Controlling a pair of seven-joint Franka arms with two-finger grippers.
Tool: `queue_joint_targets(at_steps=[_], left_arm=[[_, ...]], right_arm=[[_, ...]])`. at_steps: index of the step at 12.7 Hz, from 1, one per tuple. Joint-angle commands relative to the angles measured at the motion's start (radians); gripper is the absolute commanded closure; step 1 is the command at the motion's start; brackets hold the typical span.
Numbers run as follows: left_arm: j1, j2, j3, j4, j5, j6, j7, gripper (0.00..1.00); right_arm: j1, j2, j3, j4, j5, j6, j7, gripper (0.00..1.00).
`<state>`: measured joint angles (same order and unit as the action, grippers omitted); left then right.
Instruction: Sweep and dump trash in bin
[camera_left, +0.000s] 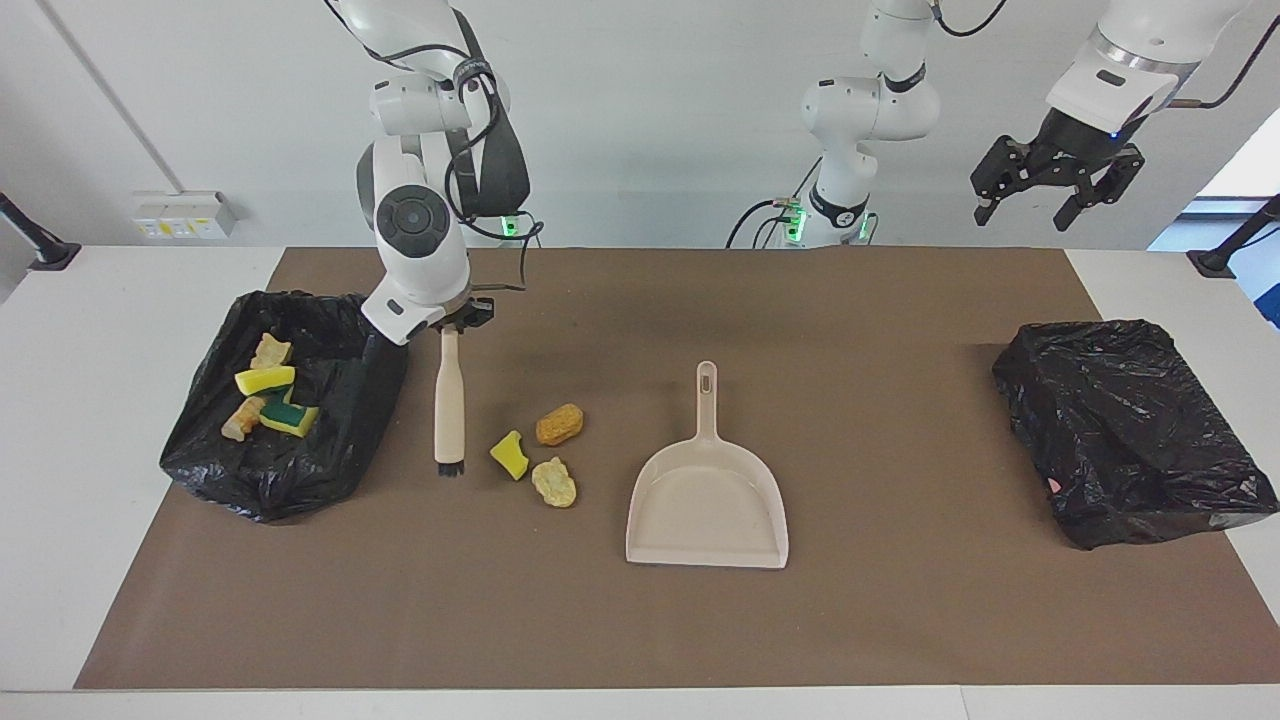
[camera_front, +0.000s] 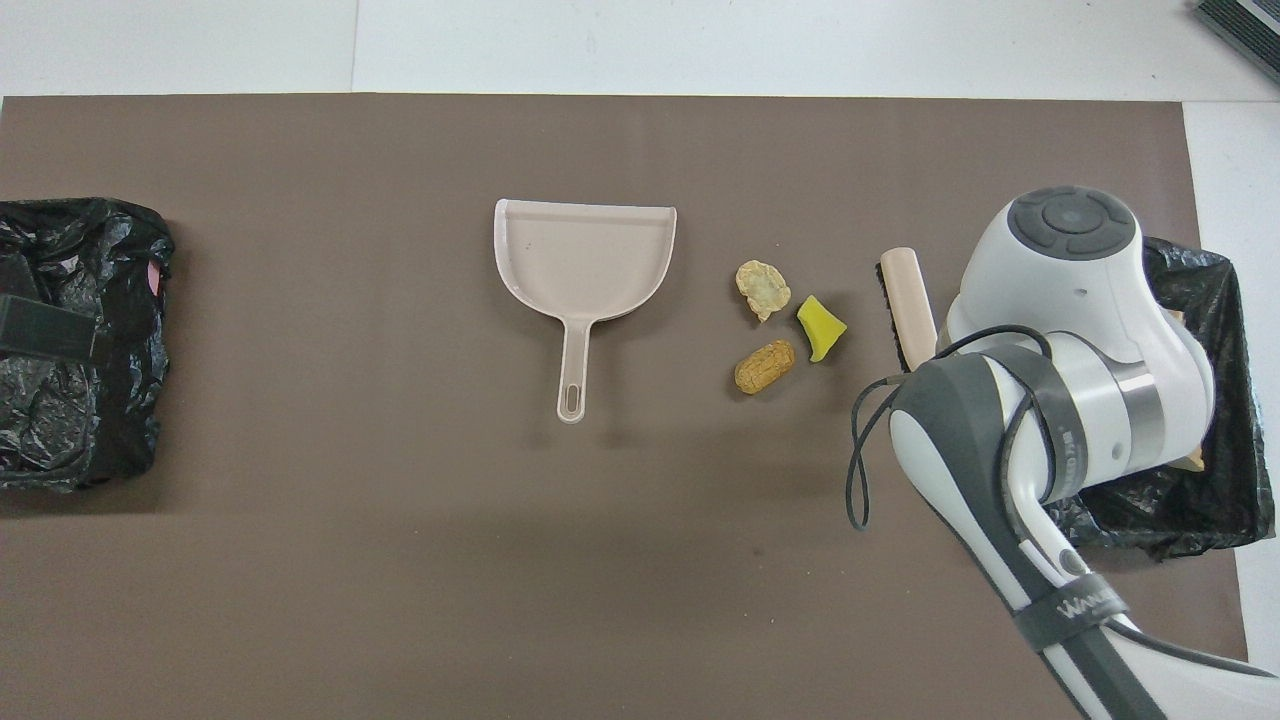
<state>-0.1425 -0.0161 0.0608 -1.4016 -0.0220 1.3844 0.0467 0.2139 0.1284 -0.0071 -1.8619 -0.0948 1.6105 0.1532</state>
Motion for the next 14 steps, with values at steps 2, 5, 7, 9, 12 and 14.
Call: queue_joint_targets(at_steps=[2, 5, 7, 9, 12, 14], left_arm=[[0.009, -0.001, -0.006, 0.016, -0.001, -0.019, 0.002, 0.00], [0.009, -0.001, -0.006, 0.016, -0.001, -0.019, 0.002, 0.00], [0.009, -0.001, -0.006, 0.016, -0.001, -0.019, 0.002, 0.00], [0.009, -0.001, -0.004, 0.016, -0.001, -0.019, 0.002, 0.00], [0.009, -0.001, -0.006, 0.016, -0.001, -0.019, 0.002, 0.00], [0.009, -0.001, -0.006, 0.016, -0.001, -0.019, 0.002, 0.00]], right_arm=[[-0.018, -0.023, 0.009, -0.025, -0.005, 0.014, -0.035, 1.00], [-0.024, -0.026, 0.009, -0.028, -0.005, 0.015, -0.037, 1.00], [-0.024, -0.027, 0.009, -0.033, -0.005, 0.017, -0.038, 1.00], [-0.025, -0.027, 0.009, -0.033, -0.003, 0.019, -0.043, 1.00], [-0.028, -0.027, 0.009, -0.033, -0.003, 0.019, -0.044, 1.00], [-0.028, -0.027, 0.009, -0.036, -0.003, 0.019, -0.043, 1.00]])
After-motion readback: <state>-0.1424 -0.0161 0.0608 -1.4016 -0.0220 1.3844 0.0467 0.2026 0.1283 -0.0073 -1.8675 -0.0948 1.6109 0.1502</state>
